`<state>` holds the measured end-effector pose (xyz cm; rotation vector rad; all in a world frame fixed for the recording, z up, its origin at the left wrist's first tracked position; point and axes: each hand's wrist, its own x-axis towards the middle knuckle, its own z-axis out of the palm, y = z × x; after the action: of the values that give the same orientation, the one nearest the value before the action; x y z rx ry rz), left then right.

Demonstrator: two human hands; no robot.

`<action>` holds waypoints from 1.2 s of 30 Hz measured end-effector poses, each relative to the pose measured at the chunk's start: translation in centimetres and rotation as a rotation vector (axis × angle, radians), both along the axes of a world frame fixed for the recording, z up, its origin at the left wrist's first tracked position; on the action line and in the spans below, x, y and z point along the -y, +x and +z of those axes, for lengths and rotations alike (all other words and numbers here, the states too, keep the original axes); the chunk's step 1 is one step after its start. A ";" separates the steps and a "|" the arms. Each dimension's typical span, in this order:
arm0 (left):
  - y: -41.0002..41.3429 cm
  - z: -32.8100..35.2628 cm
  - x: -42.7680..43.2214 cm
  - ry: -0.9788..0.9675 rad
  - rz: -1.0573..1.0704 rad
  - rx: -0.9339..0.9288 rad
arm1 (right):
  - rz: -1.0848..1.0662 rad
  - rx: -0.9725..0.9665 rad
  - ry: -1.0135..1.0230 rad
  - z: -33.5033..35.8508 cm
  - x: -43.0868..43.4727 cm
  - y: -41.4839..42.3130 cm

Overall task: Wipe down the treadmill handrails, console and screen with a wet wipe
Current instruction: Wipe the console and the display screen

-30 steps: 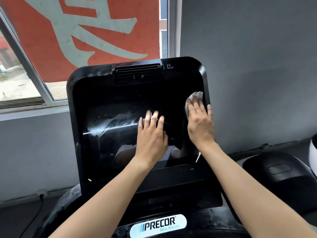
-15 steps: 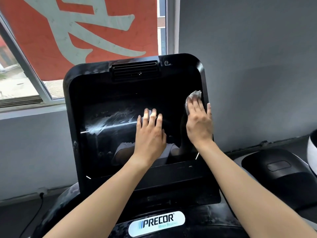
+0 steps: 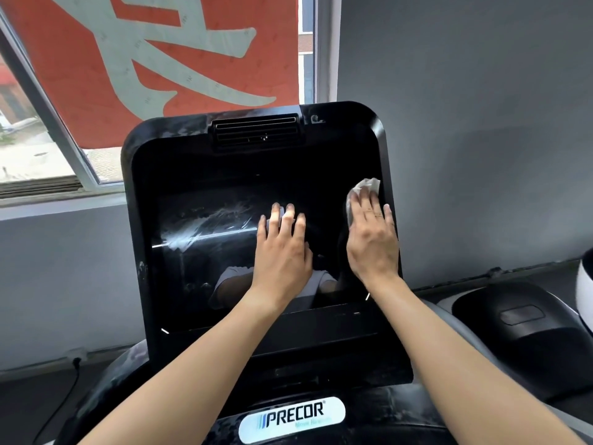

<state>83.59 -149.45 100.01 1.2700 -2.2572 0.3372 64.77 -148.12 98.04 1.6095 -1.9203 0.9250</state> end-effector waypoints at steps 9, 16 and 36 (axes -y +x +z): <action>-0.4 -0.4 0.1 -0.003 0.000 -0.017 | 0.188 -0.097 -0.015 -2.1 -1.4 1.6; -0.3 -0.1 0.0 0.006 0.015 -0.002 | -0.004 0.175 -0.094 -0.1 0.1 1.4; 6.8 -0.6 -0.6 0.046 0.194 -0.144 | 0.153 0.097 -0.046 0.2 2.1 9.8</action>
<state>90.43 -148.83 99.43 1.4925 -2.0373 0.2558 74.57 -150.25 98.22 1.7328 -1.8442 1.1202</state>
